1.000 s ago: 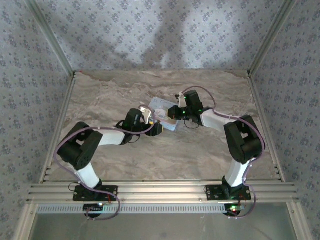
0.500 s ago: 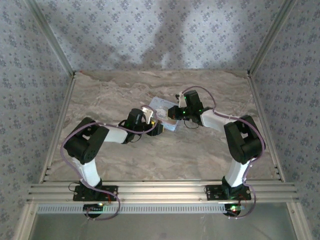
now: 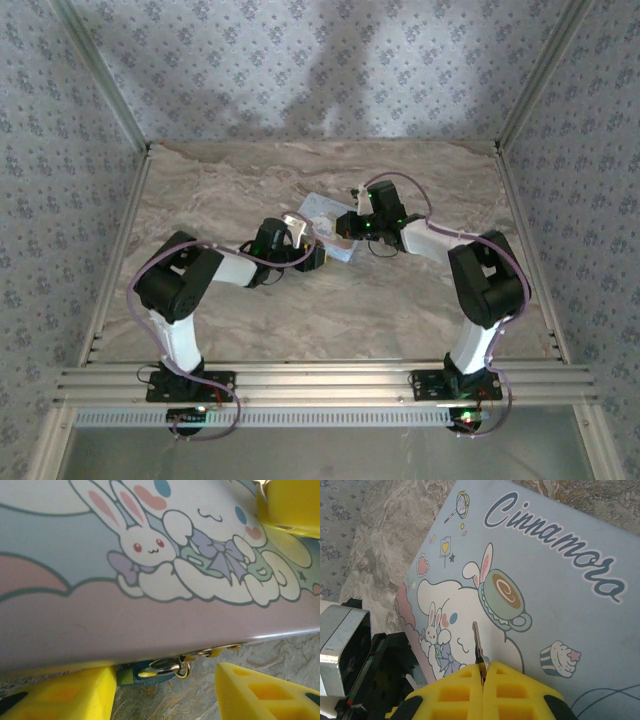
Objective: Unlock the padlock with the key
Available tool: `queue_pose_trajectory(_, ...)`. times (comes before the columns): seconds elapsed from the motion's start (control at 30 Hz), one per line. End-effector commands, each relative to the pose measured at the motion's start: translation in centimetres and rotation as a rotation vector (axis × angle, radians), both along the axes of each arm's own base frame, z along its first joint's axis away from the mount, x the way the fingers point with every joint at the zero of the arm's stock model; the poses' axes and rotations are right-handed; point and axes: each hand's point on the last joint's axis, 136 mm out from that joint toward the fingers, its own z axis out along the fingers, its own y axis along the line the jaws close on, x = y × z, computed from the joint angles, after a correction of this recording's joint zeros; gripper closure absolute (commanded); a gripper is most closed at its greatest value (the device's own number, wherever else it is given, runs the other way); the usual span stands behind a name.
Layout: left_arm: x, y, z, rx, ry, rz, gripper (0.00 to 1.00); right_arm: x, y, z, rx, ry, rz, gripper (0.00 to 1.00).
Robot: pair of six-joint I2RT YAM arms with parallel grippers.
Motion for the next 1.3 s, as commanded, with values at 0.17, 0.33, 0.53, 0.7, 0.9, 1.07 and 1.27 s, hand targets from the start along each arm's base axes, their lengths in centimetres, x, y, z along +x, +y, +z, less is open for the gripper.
queue_pose_trajectory(0.17,0.46,-1.35,1.19,-0.058,-0.029,-0.015,0.5,-2.8,-0.58,-3.51,-0.072,0.146,-0.002,0.97)
queue_pose_trajectory(0.33,0.11,-1.52,1.03,-0.049,-0.026,-0.014,0.52,-2.86,-0.49,-3.48,-0.073,0.145,0.0,0.97)
queue_pose_trajectory(0.53,0.02,-1.56,1.26,-0.046,-0.024,0.002,0.54,-2.9,-0.44,-3.47,-0.074,0.145,0.002,0.97)
queue_pose_trajectory(0.7,-0.07,-1.4,1.64,-0.036,-0.034,0.024,0.55,-2.83,-0.35,-3.34,-0.073,0.142,0.003,0.97)
queue_pose_trajectory(0.9,0.14,-1.35,1.71,-0.036,-0.027,0.042,0.55,-2.92,-0.2,-3.42,-0.072,0.147,0.007,0.97)
queue_pose_trajectory(1.07,0.33,-1.2,1.62,-0.037,-0.014,0.065,0.56,-2.91,-0.12,-3.24,-0.07,0.144,0.009,0.97)
queue_pose_trajectory(1.27,0.5,-1.2,1.58,-0.033,0.004,0.087,0.57,-2.93,-0.03,-3.2,-0.072,0.144,0.011,0.97)
